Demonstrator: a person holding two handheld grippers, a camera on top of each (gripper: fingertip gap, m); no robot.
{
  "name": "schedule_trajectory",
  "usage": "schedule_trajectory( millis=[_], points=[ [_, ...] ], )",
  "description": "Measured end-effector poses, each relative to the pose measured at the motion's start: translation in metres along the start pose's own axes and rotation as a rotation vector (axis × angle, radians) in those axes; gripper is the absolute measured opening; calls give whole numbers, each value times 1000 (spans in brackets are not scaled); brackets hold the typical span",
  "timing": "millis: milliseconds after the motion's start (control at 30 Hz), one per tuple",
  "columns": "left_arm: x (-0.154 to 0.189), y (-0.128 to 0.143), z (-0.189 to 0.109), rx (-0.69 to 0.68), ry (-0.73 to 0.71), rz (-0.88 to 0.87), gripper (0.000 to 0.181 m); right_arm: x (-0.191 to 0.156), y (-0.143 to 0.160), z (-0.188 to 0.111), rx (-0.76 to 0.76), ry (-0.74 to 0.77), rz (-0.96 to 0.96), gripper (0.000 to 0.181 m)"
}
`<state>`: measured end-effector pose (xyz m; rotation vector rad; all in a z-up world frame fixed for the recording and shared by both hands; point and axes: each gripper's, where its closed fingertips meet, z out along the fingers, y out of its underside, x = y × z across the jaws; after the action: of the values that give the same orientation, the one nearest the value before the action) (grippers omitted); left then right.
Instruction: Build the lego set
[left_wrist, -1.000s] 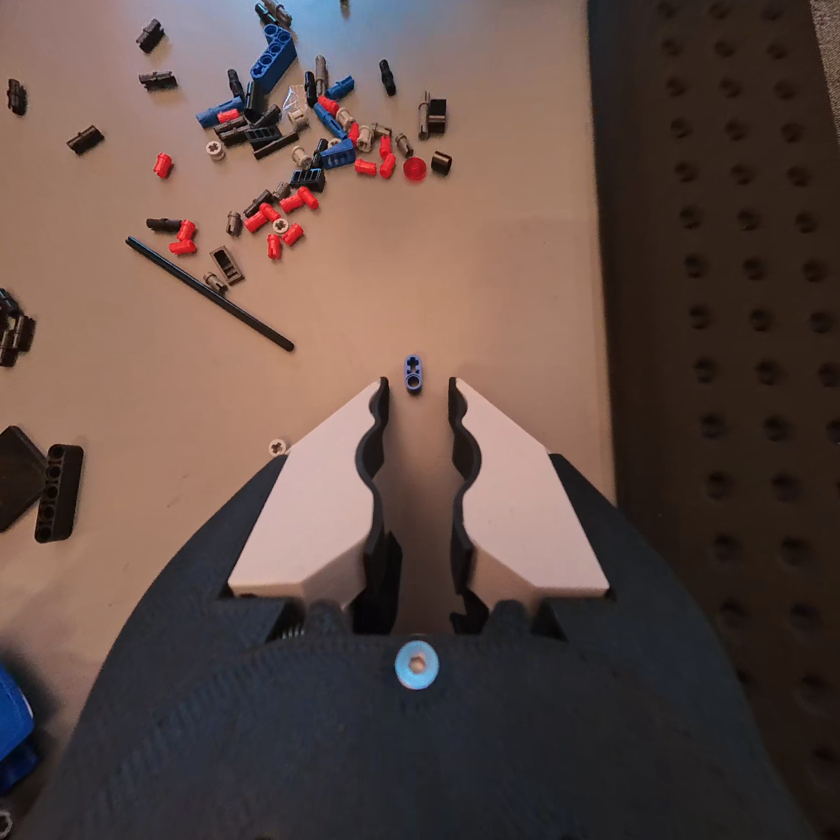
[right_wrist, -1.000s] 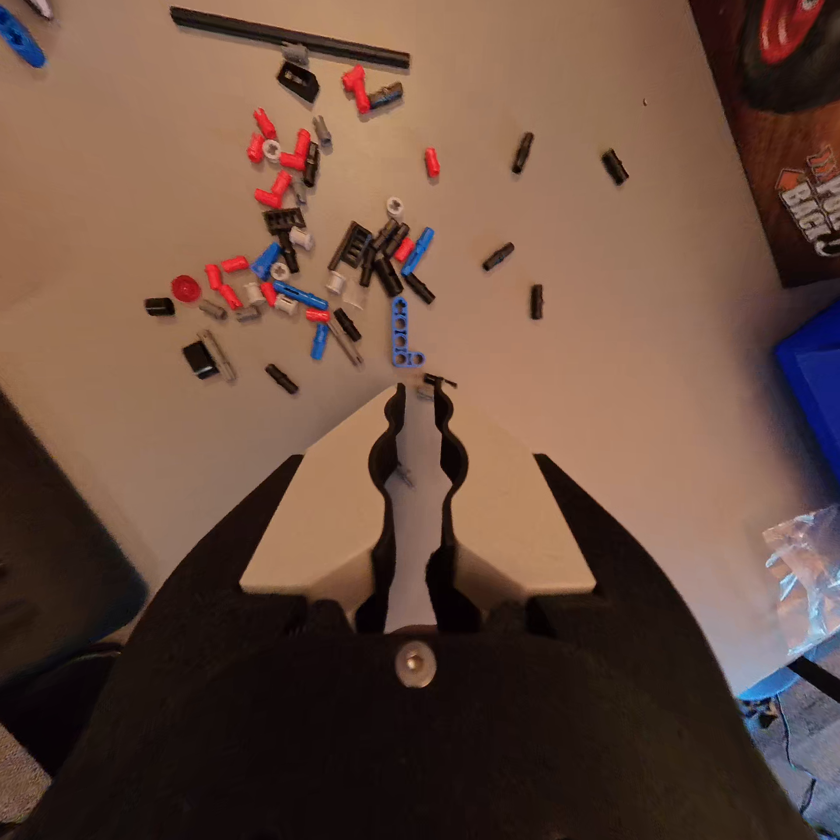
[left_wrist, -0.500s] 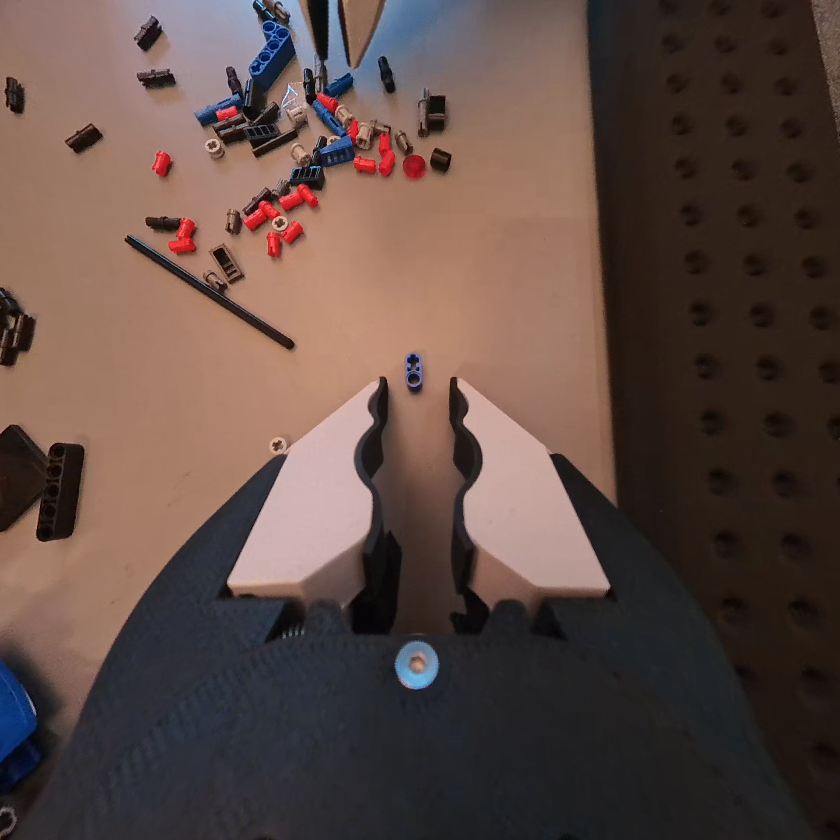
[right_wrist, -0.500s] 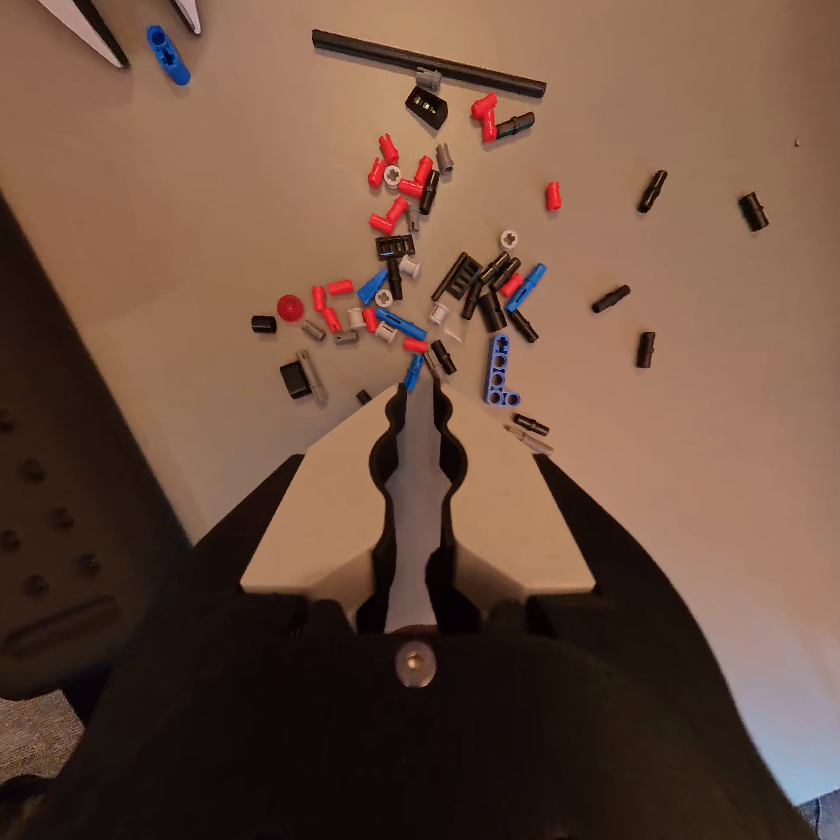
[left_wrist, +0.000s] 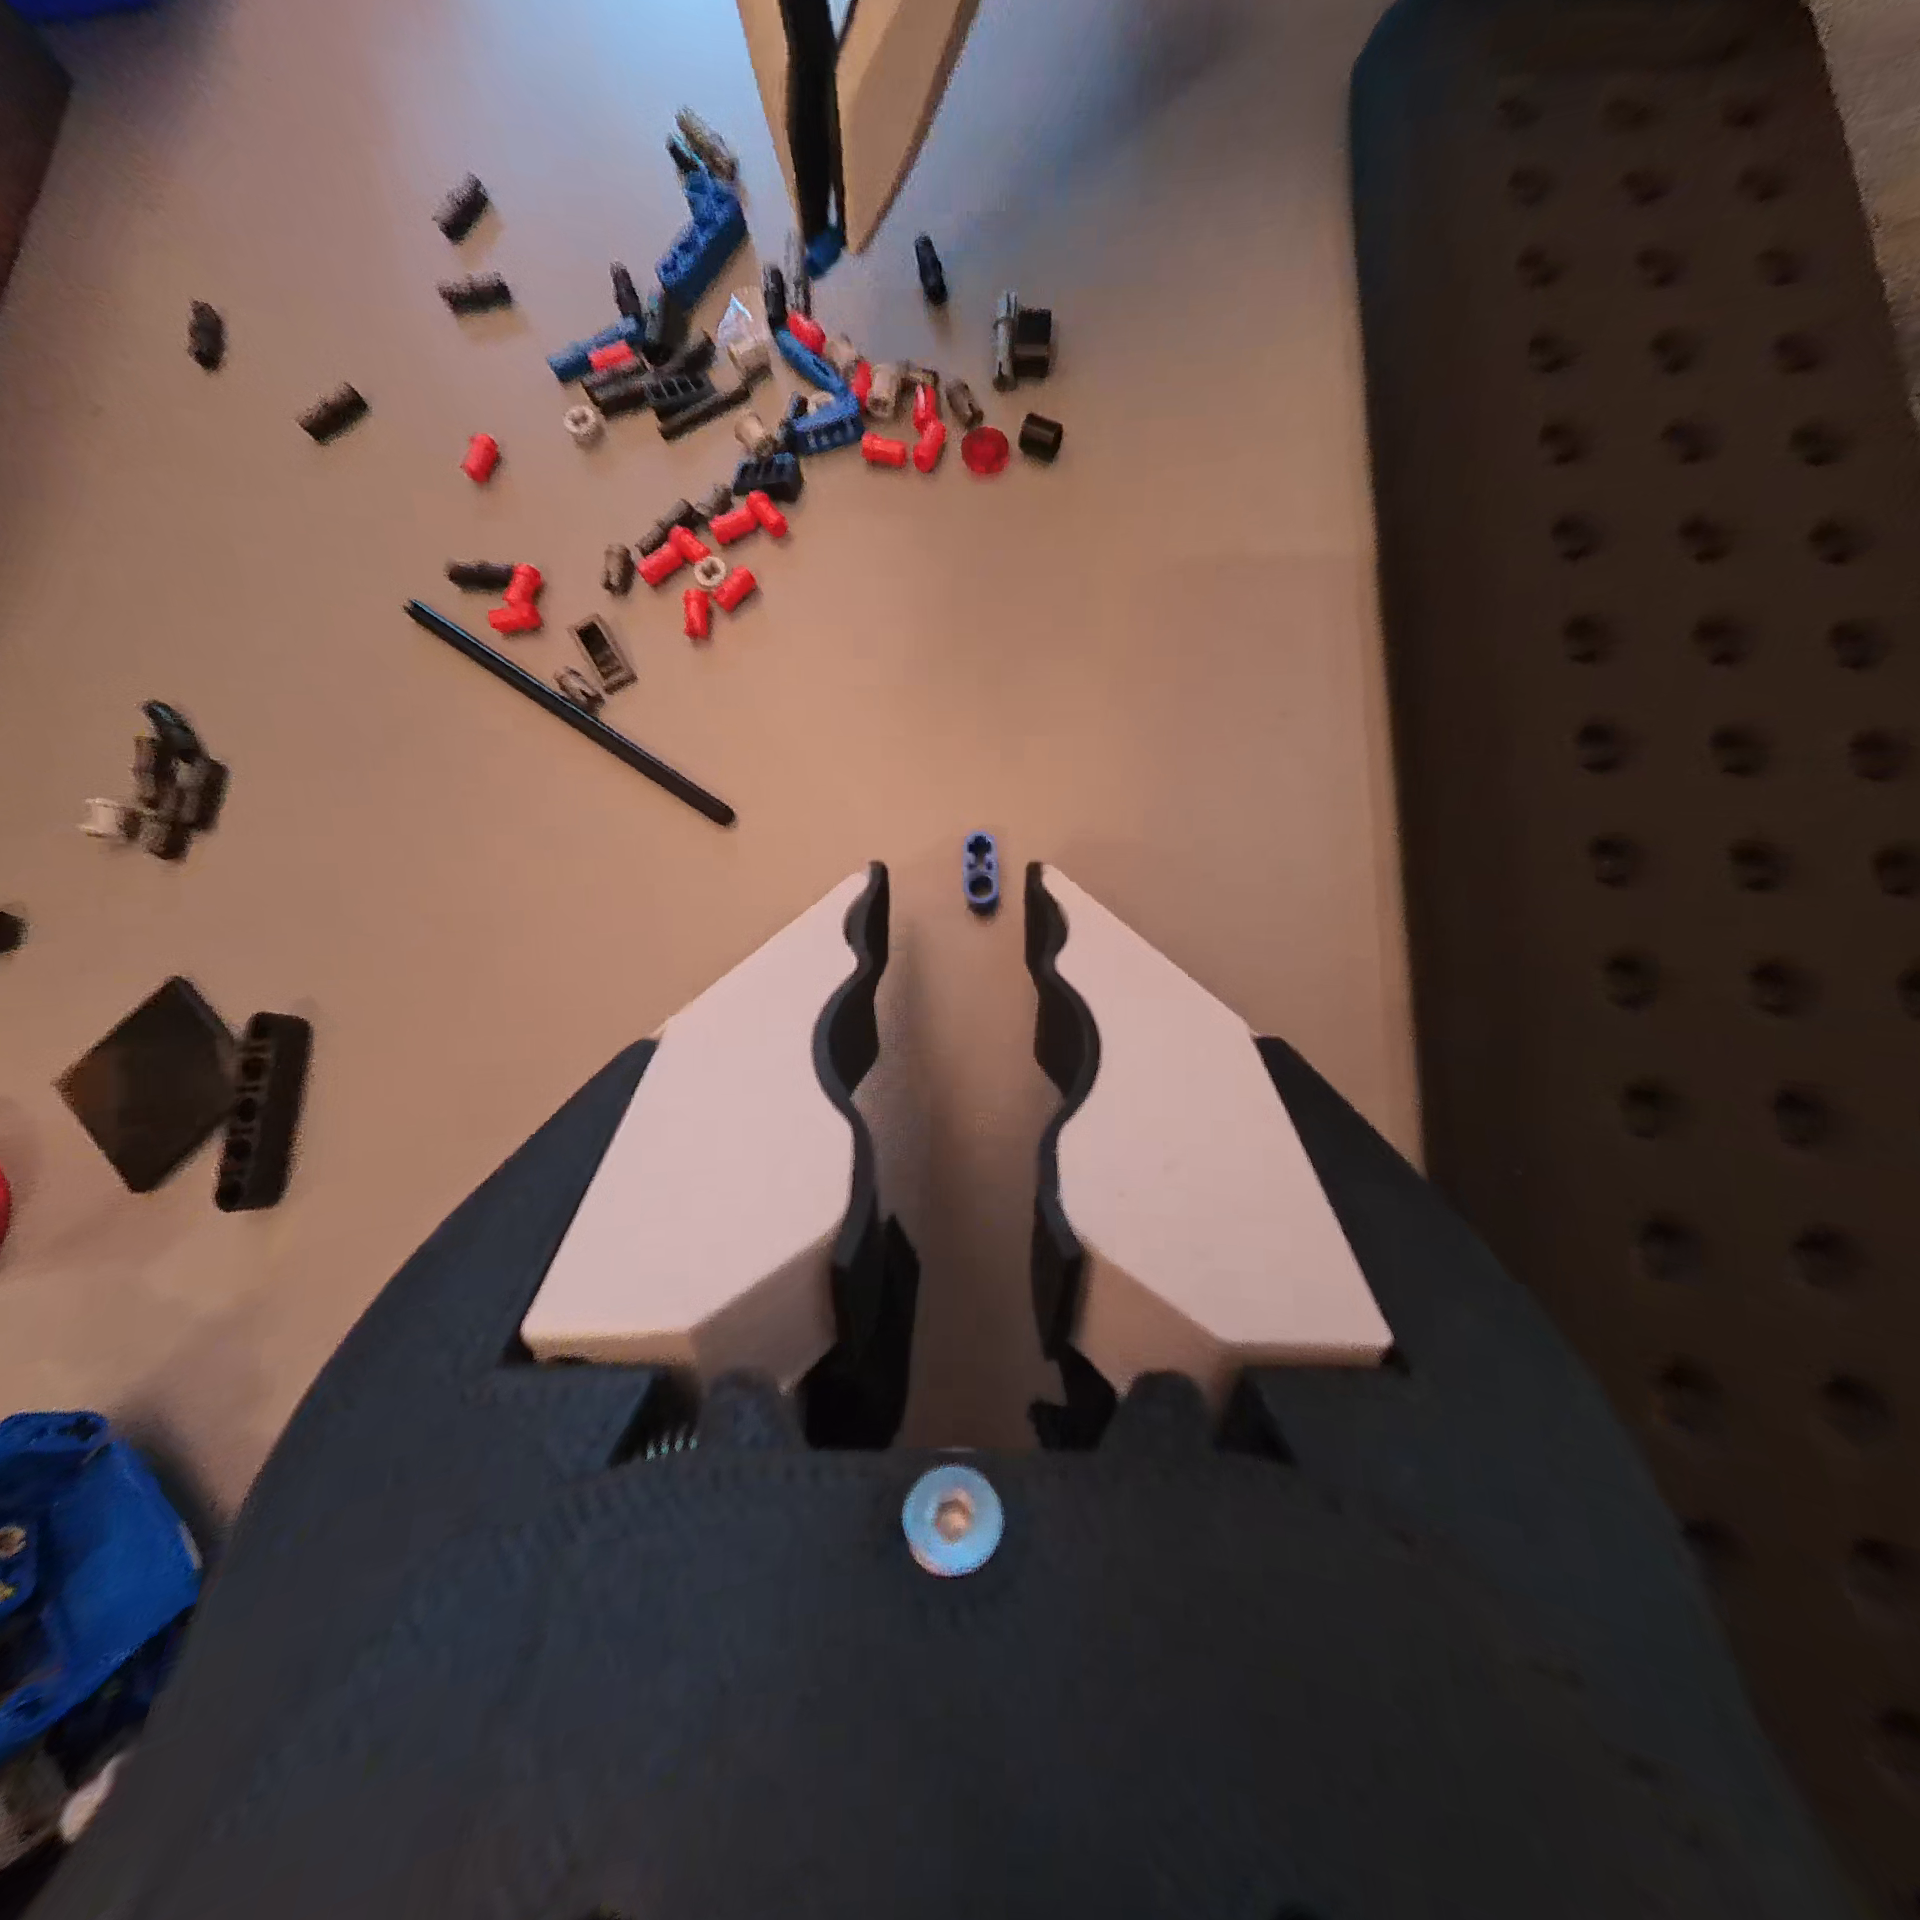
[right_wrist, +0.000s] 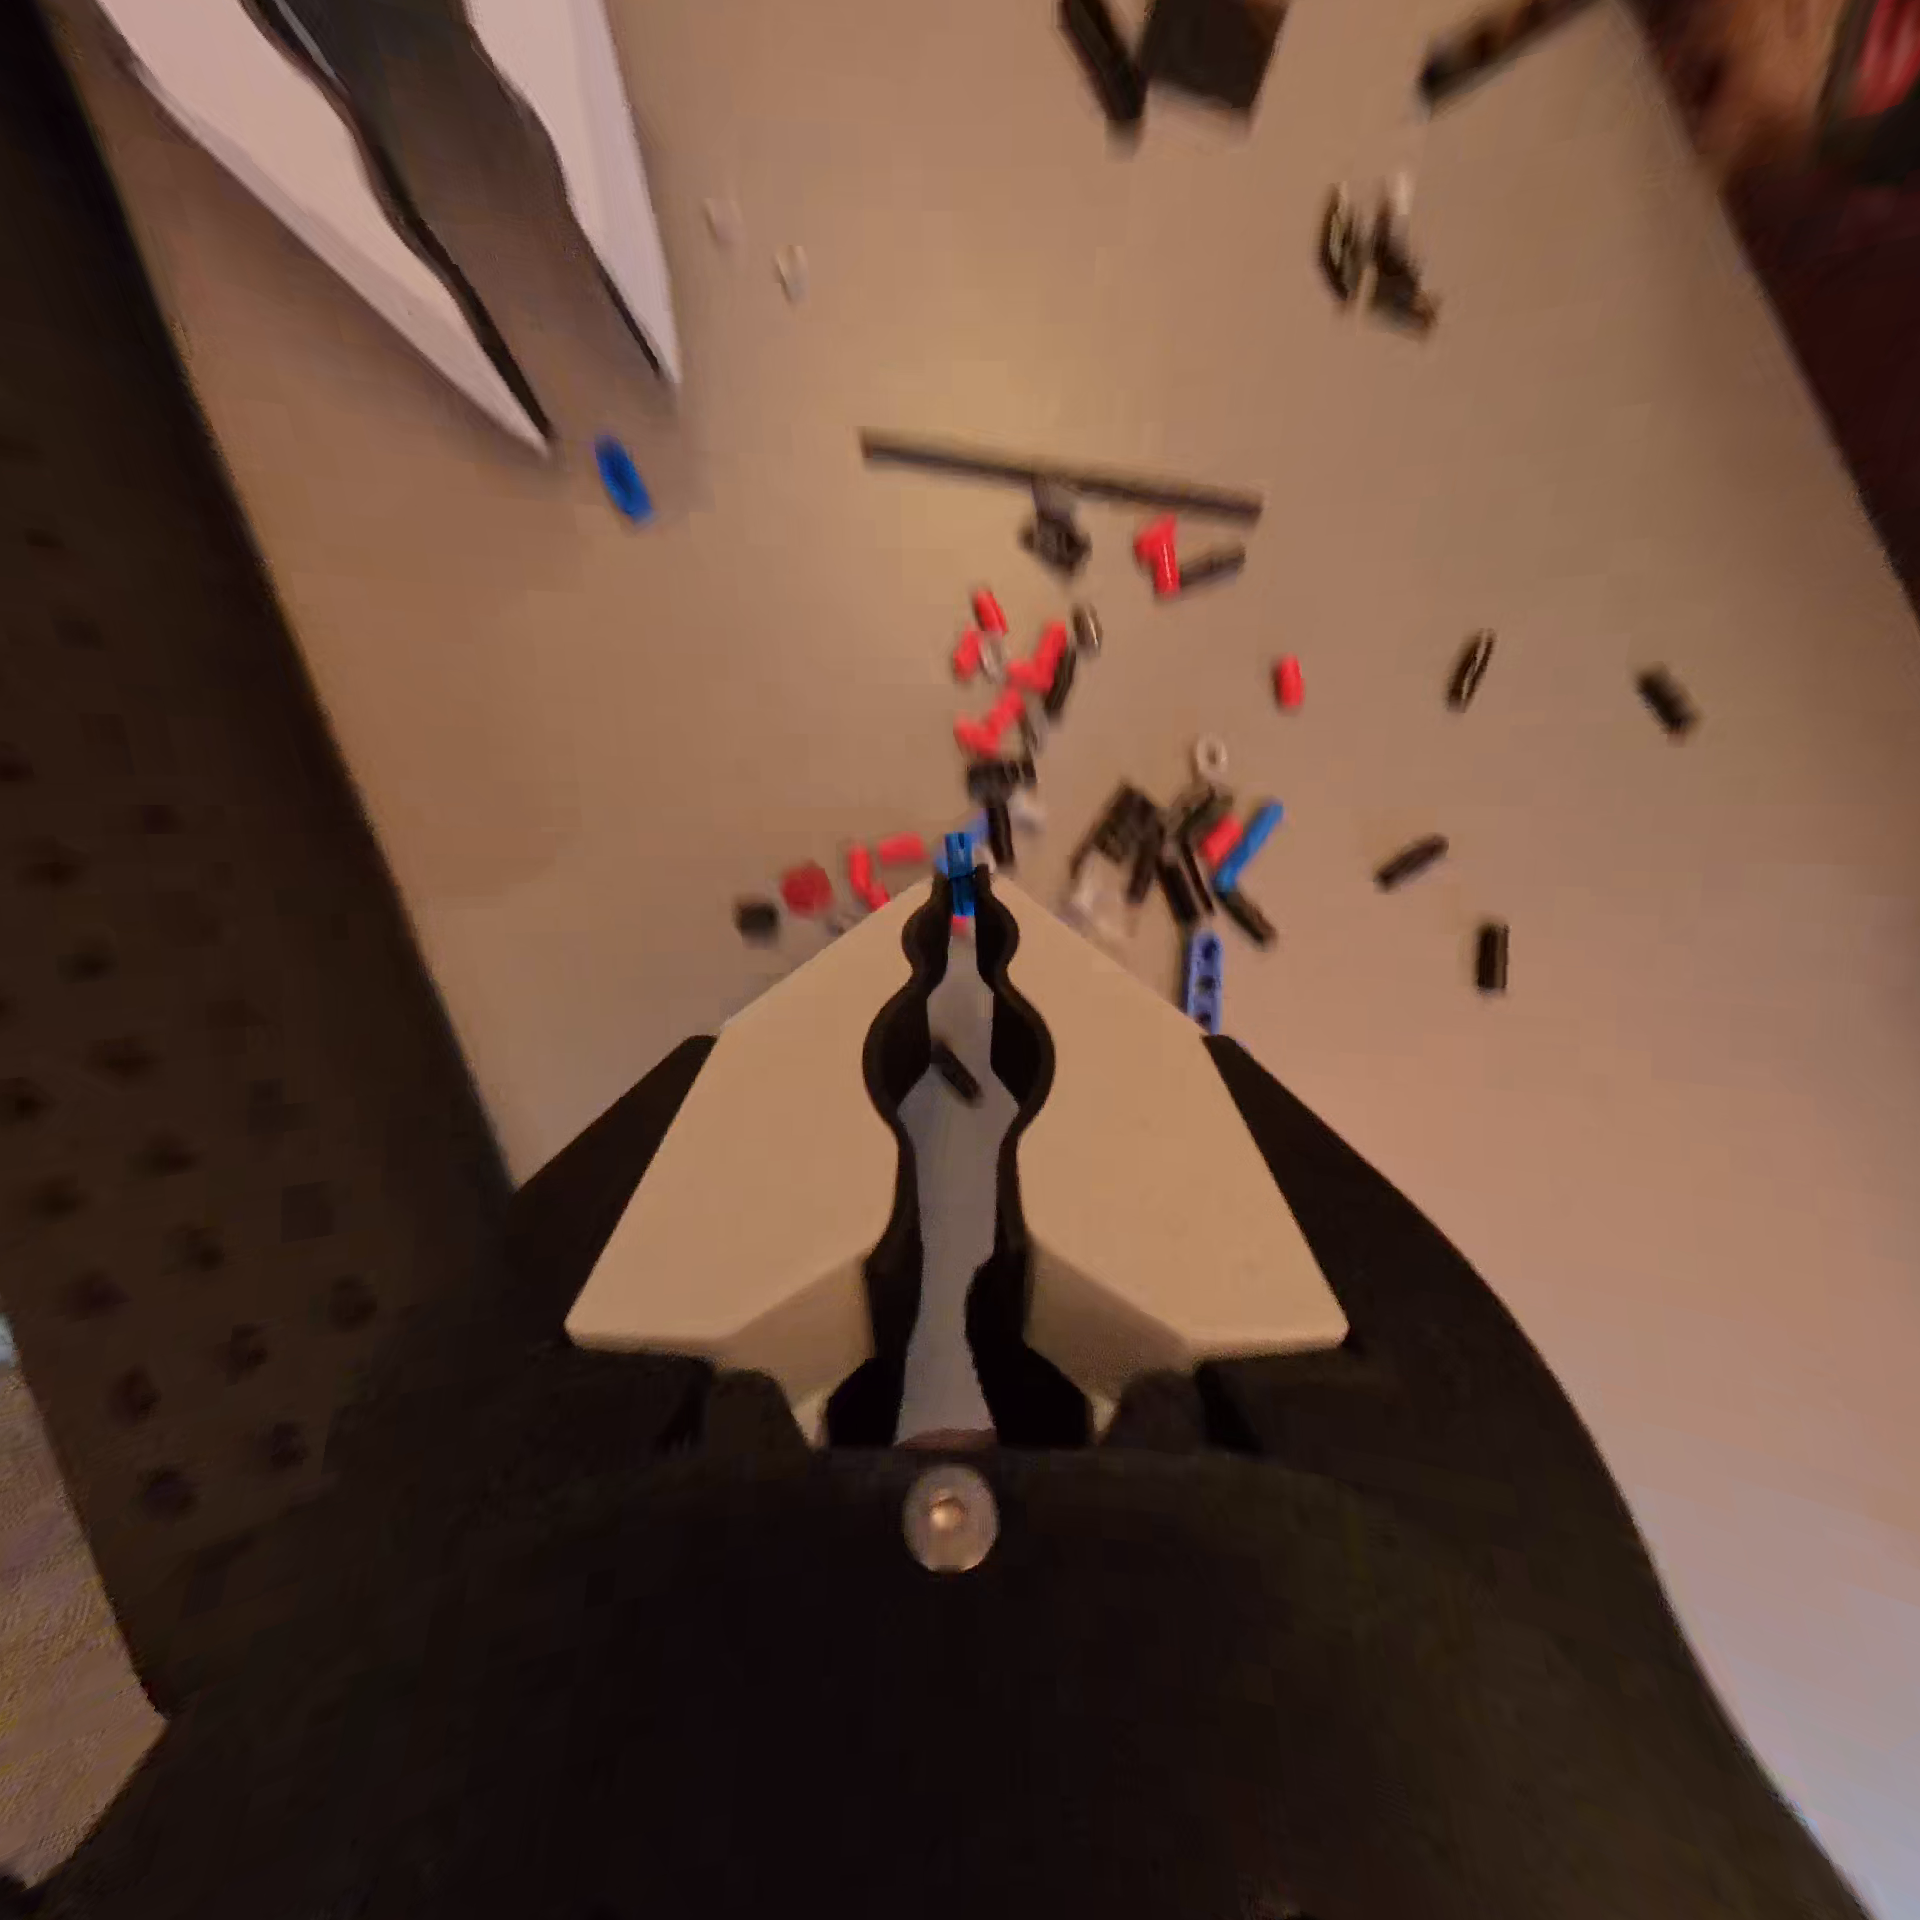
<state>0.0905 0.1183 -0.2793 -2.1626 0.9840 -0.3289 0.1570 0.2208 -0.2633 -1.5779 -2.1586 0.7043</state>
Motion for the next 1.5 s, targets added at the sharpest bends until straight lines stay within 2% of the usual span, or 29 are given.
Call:
schedule_trajectory(
  millis=[100, 200, 333, 433, 600, 733, 1067, 1167, 1300, 1500],
  points=[
    [-11, -24, -12, 126, -102, 51, 24, -18, -52, -6, 247, -67, 48, 2],
    [-25, -47, -29, 248, -257, 138, 22, -34, -88, -6, 412, -147, 113, 2],
    [-27, -62, -43, 326, -347, 195, 19, -49, -118, -4, 536, -242, 173, 2],
    [-29, -68, -50, 353, -409, 240, 15, -48, -130, -3, 592, -261, 222, 2],
    [-35, -66, -51, 309, -505, 317, 12, -50, -136, 2, 624, -290, 275, 2],
    [-41, -63, -50, 220, -606, 426, 12, -48, -135, 5, 624, -288, 304, 2],
    [-46, -57, -48, 74, -720, 625, 7, -50, -131, 13, 595, -297, 342, 2],
    [-47, -57, -48, 91, -707, 608, 7, -49, -132, 12, 620, -307, 358, 2],
    [-45, -62, -51, 174, -663, 519, 16, -44, -136, 5, 691, -346, 419, 2],
    [-46, -68, -57, 192, -718, 574, 10, -47, -137, 6, 704, -390, 440, 1]
  ],
)
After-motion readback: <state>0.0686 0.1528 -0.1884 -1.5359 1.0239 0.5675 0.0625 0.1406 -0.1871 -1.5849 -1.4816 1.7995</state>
